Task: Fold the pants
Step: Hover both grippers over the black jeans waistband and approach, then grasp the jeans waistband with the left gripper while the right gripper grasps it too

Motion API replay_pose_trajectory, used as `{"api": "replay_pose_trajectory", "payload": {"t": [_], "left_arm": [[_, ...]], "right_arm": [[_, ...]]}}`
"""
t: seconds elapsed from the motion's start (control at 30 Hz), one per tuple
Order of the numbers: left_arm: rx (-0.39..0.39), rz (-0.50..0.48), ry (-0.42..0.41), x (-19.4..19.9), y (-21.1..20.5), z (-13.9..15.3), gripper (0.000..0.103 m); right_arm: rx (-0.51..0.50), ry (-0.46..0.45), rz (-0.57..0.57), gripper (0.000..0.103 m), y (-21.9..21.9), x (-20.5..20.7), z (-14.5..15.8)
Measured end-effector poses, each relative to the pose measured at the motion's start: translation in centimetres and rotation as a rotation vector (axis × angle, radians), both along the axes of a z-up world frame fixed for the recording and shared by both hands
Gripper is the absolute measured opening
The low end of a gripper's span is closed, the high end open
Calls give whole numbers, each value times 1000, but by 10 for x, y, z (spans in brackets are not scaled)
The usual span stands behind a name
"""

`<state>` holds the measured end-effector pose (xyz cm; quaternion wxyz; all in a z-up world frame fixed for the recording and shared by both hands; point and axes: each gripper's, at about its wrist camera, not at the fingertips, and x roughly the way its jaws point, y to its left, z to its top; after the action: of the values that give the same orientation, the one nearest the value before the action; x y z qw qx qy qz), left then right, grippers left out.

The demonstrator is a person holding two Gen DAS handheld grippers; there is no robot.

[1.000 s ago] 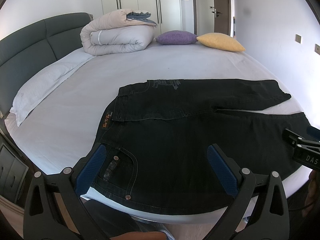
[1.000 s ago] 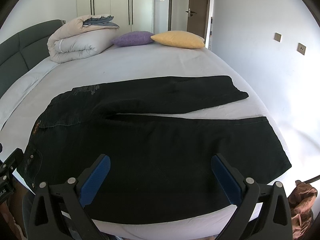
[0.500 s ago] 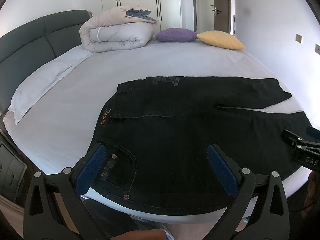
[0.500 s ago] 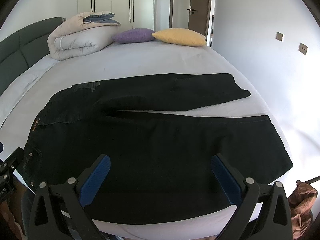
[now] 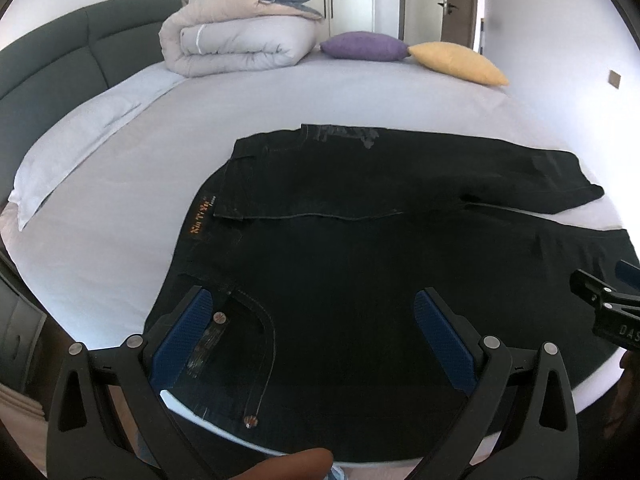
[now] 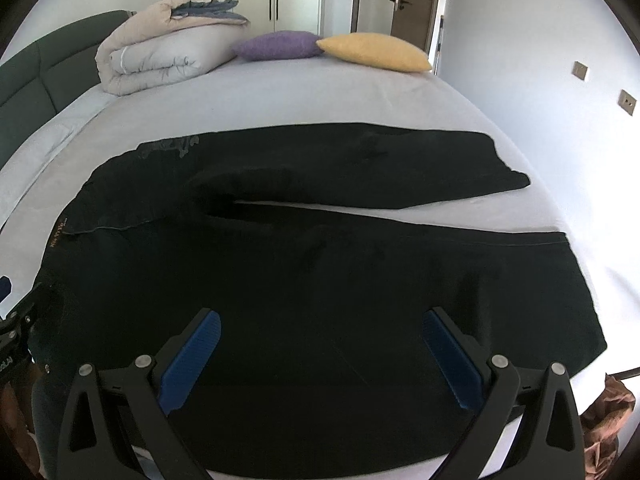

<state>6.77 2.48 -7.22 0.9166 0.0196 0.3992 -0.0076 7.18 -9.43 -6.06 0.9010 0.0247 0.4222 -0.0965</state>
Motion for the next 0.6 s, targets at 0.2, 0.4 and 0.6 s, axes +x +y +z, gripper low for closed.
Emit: {"api": "replay_pose_trajectory", "payload": {"t": [0.2,0.4,0.6], "left_arm": [[2,8,26,26,2,-12,103],[-15,29,40,54,8,-17,103],[67,48,21,104,11,-4,103]], "right_arm": [[10,25,7,103,-4,20,-9],[12,30,36,103,-6,47,-11],[9,-12,178,103,-2,94,1]]}}
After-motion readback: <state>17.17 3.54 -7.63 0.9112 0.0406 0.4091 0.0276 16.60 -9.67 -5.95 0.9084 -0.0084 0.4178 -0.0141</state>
